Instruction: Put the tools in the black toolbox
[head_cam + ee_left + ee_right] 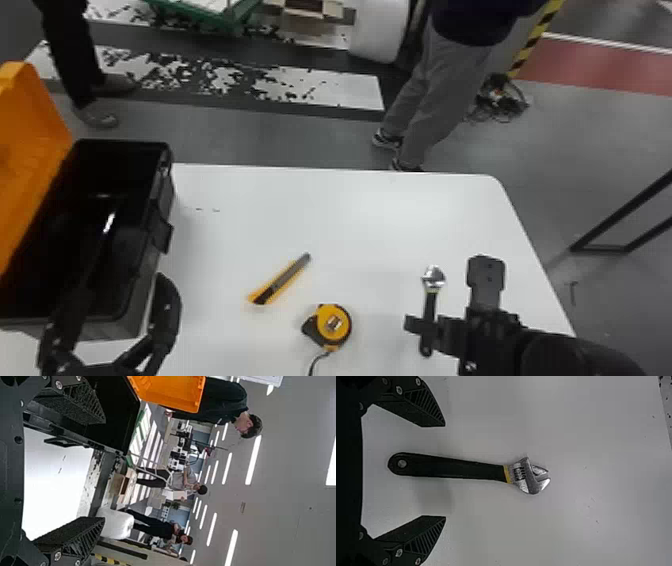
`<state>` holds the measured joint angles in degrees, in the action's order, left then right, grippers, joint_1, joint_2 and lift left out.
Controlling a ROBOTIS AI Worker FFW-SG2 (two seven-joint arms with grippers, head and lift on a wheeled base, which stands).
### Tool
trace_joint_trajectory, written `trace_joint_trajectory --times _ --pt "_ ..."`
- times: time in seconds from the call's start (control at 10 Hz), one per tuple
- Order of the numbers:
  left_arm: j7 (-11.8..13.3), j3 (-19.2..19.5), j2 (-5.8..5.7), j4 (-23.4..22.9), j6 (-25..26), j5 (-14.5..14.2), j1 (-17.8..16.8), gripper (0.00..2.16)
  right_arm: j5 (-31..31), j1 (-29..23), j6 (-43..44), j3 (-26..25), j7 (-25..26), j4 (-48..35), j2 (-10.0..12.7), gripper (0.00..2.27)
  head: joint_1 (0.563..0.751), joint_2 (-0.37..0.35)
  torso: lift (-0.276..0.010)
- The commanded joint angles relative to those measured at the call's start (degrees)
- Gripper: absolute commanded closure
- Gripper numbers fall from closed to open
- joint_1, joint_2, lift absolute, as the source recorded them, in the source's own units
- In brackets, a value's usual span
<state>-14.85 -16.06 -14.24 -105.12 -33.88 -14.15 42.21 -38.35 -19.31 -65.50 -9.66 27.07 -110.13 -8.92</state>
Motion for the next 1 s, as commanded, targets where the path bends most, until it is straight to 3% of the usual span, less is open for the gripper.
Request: trace_joint_trajectory --times 0.0,0.6,0.8,0.9 --pt "0.0 -0.2 0.0 0.0 0.4 0.0 -0.2 0.13 -0.8 0.4 0.0 -0.6 0.1 0.9 0.2 0.18 0.695 -0.184 -0.039" --pt "-0.1 -0.6 0.0 0.0 0.8 0.3 -0.5 0.13 -0.8 2.3 -4.1 -1.7 0.6 2.6 0.3 0.25 0.695 -0.207 -0.039" --pt "-0.1 -0.6 0.0 0.0 0.8 0.3 -0.5 0.13 -0.8 2.3 -4.2 -2.0 0.7 2.7 0.4 0.58 0.695 -0.209 -0.039" --pt "-0.1 -0.6 0.0 0.0 0.8 0.3 -0.5 0.13 -0.8 2.3 -4.2 -2.3 0.6 2.7 0.4 0.92 0.695 -0.211 -0.039"
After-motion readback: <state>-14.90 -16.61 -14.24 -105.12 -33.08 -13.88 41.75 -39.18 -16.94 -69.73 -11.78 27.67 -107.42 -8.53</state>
